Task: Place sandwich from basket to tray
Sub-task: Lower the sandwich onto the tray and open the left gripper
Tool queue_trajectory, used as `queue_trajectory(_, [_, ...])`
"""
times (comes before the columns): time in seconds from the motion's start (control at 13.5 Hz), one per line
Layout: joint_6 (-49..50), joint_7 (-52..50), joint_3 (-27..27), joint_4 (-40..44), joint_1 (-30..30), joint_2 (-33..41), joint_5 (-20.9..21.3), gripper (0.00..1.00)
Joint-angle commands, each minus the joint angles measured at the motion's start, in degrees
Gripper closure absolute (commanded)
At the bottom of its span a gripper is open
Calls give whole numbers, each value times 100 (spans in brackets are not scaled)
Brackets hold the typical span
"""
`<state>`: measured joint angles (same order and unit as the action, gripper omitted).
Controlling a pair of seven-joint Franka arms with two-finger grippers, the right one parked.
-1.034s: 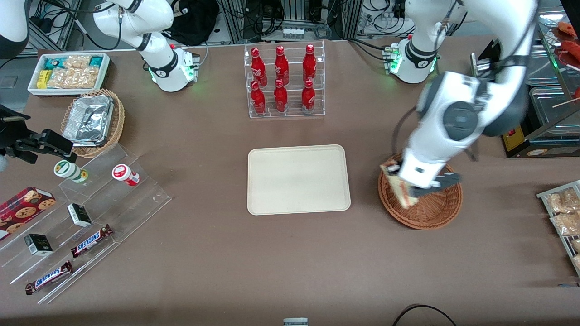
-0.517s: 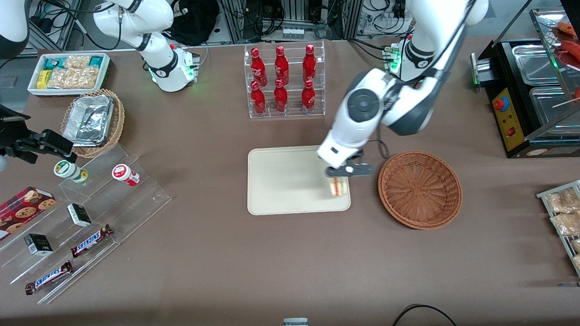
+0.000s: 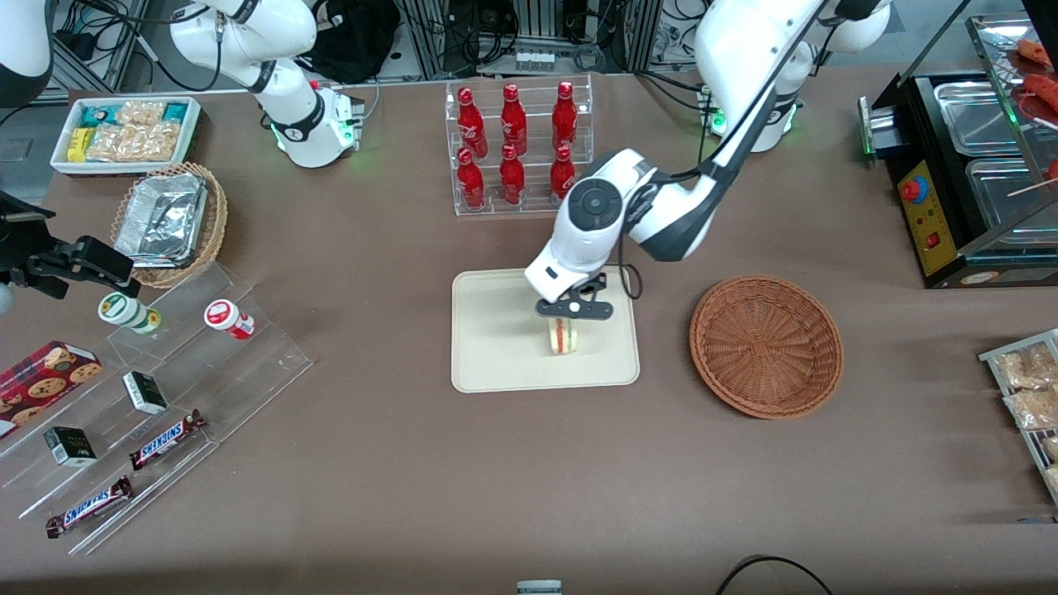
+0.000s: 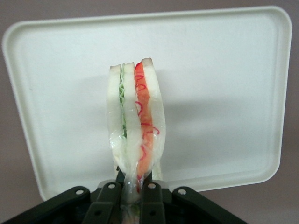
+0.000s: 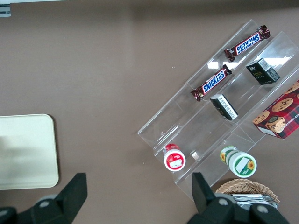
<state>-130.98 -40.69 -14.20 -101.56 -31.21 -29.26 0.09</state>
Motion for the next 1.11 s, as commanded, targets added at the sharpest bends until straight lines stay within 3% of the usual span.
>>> queue_trajectory(0.0, [-33, -115, 49, 128, -279, -159, -26, 90])
queue_trajectory(0.52, [-270, -361, 49, 171, -368, -449, 9, 86])
queue_trajectory(0.59, [-270, -370, 49, 172, -368, -458, 0, 82])
queue_trajectory(0.74, [-270, -527, 58, 180, -368, -449, 0, 17])
queue_trajectory(0.81, [-270, -537, 58, 233, -368, -432, 9, 1])
queue_trajectory(1.03, [-226, -563, 67, 295, -351, -345, 9, 1])
